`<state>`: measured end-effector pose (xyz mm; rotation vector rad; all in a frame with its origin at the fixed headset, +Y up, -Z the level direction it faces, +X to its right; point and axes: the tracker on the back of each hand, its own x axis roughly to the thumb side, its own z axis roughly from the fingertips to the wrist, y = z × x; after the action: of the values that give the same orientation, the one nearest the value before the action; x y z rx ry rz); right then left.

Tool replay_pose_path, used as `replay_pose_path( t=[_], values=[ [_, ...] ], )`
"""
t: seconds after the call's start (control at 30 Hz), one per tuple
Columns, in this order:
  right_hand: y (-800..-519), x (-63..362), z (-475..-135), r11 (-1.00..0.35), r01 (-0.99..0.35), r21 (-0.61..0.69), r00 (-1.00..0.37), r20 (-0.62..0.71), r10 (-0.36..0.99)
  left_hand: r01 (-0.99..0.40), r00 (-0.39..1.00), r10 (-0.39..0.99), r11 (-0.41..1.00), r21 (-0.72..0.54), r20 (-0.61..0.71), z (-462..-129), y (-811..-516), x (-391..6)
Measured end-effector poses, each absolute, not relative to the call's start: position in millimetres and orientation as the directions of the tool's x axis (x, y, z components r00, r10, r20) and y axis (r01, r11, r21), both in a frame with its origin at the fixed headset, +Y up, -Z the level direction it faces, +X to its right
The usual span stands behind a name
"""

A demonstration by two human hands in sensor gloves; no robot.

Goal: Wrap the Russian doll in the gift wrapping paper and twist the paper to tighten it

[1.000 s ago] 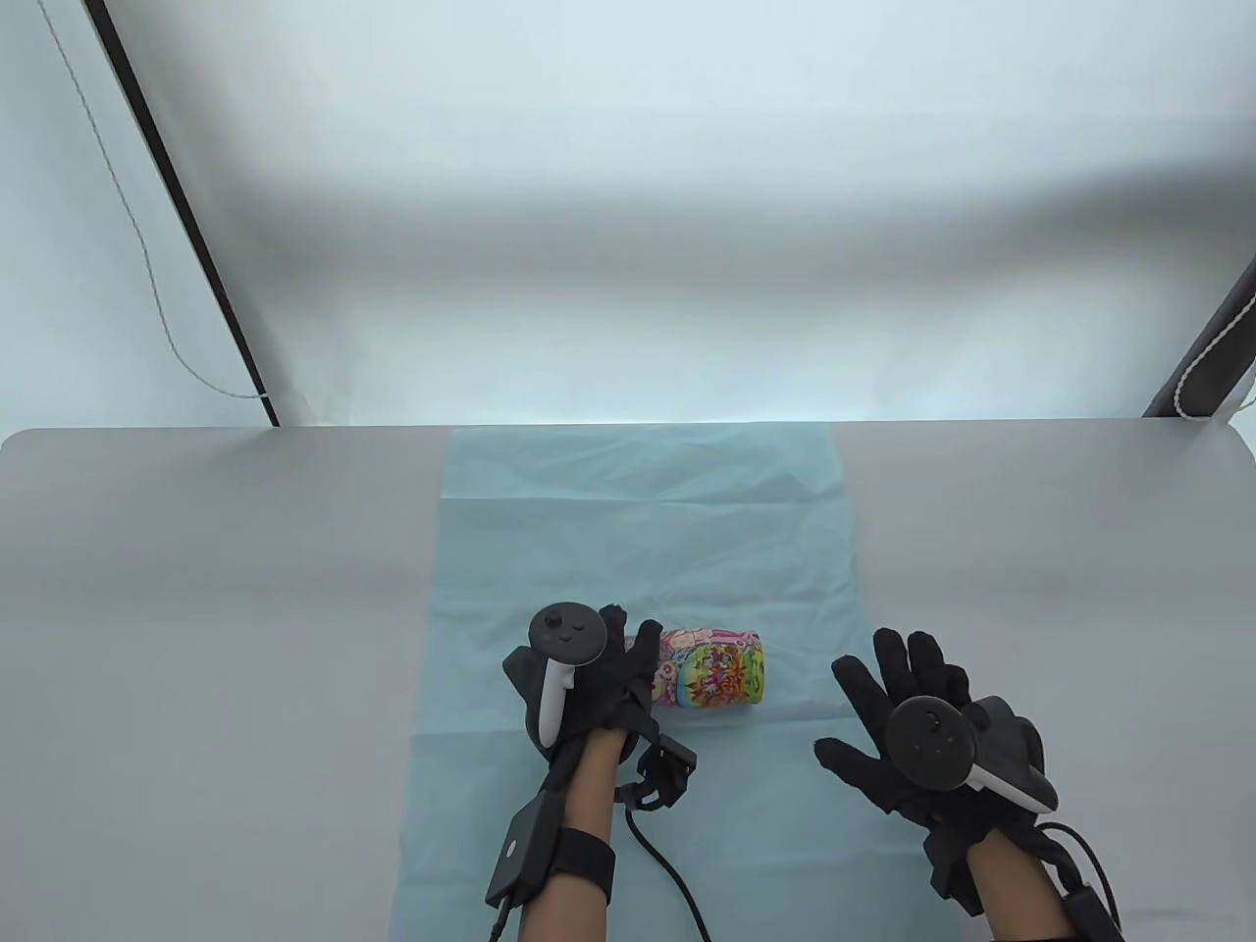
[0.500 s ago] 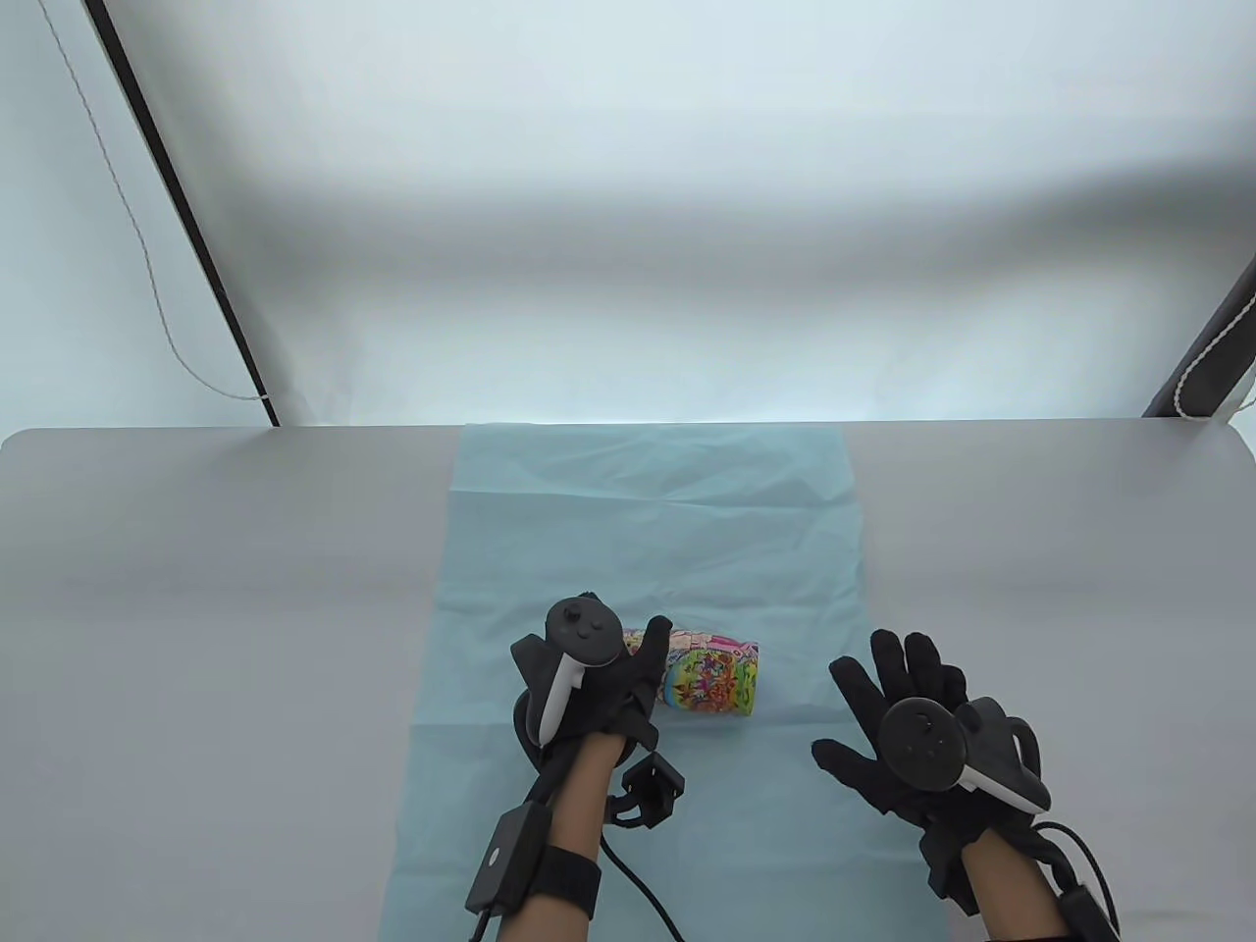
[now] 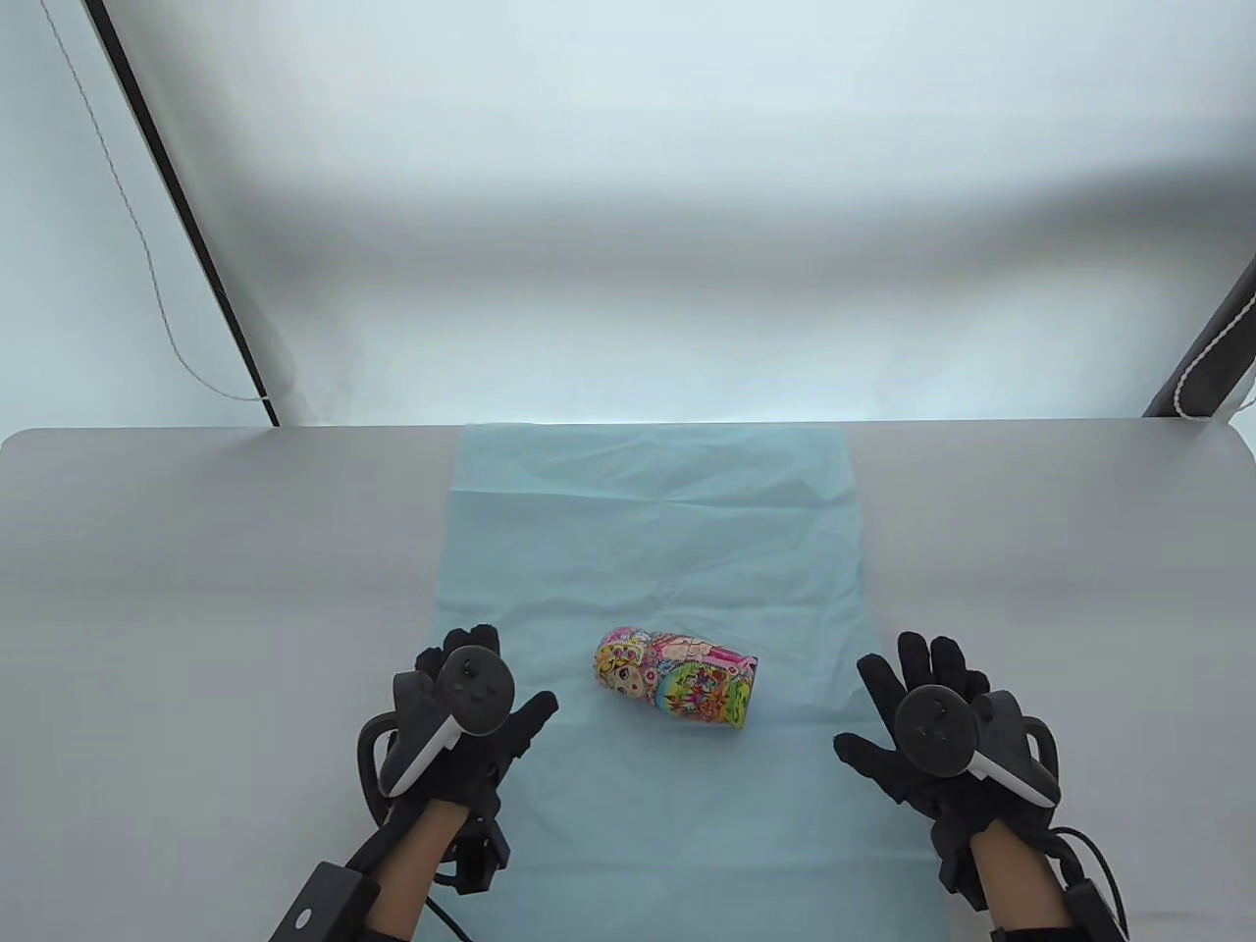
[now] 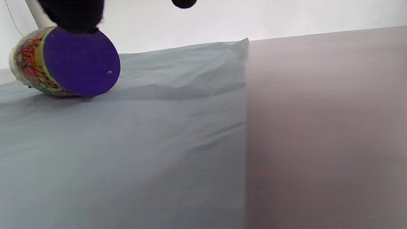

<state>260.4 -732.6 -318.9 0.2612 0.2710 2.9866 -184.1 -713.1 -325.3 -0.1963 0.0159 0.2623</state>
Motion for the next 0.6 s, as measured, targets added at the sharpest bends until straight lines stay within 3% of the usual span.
replay_pose_path(
  t=[0.1, 0.3, 0.5, 0.6],
  values=[
    [-738.6, 262.9, -320.7, -0.974, -0.064, 0.215, -0.987, 0.131, 0.094, -0.178, 0.983, 0.167, 0.962, -0.209, -0.072, -325.5, -727.0, -199.4],
    [-747.5, 267.7, -327.1, -0.959, 0.021, 0.282, -1.000, -0.002, -0.023, -0.178, 0.956, 0.058, 0.892, -0.414, -0.287, -328.9, -746.1, -220.4],
    [-752.2, 271.5, -327.0, -0.904, 0.068, 0.422, -0.980, -0.141, -0.139, -0.142, 0.947, -0.082, 0.761, -0.633, -0.310, -327.0, -758.0, -215.0],
    [-750.8, 272.4, -325.4, -0.903, 0.014, 0.429, -0.981, -0.168, -0.094, -0.074, 0.932, -0.204, 0.703, -0.708, -0.300, -324.9, -763.3, -210.8]
  ],
)
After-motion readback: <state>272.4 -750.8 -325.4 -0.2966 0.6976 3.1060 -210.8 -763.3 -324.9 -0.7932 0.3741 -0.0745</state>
